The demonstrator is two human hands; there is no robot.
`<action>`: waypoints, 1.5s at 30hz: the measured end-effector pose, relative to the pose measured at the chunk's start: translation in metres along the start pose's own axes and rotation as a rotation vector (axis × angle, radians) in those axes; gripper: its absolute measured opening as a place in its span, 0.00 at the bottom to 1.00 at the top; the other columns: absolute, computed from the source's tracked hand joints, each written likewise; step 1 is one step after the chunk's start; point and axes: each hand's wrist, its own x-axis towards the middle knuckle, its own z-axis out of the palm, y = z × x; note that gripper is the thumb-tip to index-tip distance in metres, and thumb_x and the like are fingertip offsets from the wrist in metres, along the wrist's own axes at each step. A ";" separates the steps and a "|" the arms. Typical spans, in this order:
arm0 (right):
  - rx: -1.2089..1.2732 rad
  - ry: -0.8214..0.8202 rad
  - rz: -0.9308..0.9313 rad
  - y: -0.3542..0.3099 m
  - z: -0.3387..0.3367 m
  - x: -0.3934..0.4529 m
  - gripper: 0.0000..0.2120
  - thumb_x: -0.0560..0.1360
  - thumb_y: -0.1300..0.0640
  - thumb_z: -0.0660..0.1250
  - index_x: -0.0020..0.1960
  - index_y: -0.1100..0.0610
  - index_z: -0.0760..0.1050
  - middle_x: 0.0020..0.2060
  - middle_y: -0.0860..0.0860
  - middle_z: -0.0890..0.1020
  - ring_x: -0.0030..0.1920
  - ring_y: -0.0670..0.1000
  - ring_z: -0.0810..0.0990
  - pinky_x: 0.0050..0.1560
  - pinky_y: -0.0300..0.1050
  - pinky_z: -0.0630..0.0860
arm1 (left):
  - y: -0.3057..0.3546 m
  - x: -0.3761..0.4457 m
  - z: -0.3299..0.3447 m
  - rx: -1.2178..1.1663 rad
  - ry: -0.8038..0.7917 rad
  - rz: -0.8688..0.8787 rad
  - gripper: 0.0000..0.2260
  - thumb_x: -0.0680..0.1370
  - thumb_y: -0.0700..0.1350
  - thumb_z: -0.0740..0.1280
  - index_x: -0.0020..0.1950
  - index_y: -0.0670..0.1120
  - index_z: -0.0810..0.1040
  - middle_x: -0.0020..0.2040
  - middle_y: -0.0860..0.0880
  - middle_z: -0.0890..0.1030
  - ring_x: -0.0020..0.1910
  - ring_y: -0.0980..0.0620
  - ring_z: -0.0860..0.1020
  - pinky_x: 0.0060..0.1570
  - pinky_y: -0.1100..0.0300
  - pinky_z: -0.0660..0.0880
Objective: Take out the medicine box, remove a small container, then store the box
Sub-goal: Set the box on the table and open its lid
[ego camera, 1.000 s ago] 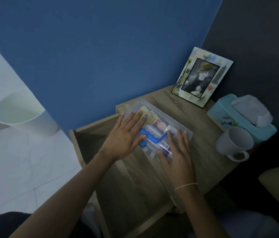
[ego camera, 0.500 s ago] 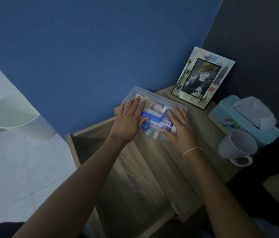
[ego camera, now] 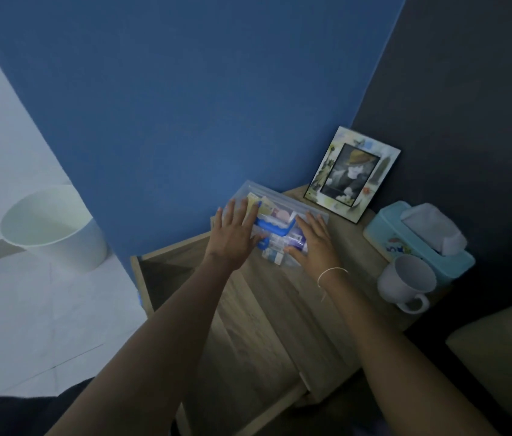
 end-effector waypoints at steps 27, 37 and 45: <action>-0.030 0.295 -0.042 -0.019 0.008 -0.027 0.20 0.72 0.60 0.70 0.63 0.57 0.75 0.65 0.56 0.75 0.64 0.56 0.72 0.60 0.41 0.66 | 0.034 -0.012 0.028 -1.380 0.034 -0.737 0.16 0.80 0.55 0.58 0.60 0.45 0.71 0.56 0.47 0.75 0.52 0.50 0.74 0.50 0.55 0.70; 0.023 0.335 -0.013 -0.015 0.018 -0.028 0.22 0.72 0.60 0.71 0.65 0.55 0.73 0.66 0.54 0.73 0.65 0.55 0.69 0.58 0.41 0.69 | 0.040 -0.012 0.035 -1.582 0.012 -0.760 0.10 0.78 0.53 0.59 0.53 0.49 0.74 0.57 0.43 0.78 0.57 0.44 0.78 0.62 0.44 0.74; 0.059 0.342 0.003 -0.018 0.018 -0.029 0.22 0.71 0.61 0.72 0.64 0.55 0.74 0.66 0.54 0.74 0.65 0.55 0.70 0.59 0.41 0.68 | 0.022 -0.014 0.038 -1.435 0.027 -0.642 0.06 0.75 0.40 0.65 0.52 0.43 0.77 0.47 0.45 0.81 0.48 0.49 0.79 0.44 0.61 0.75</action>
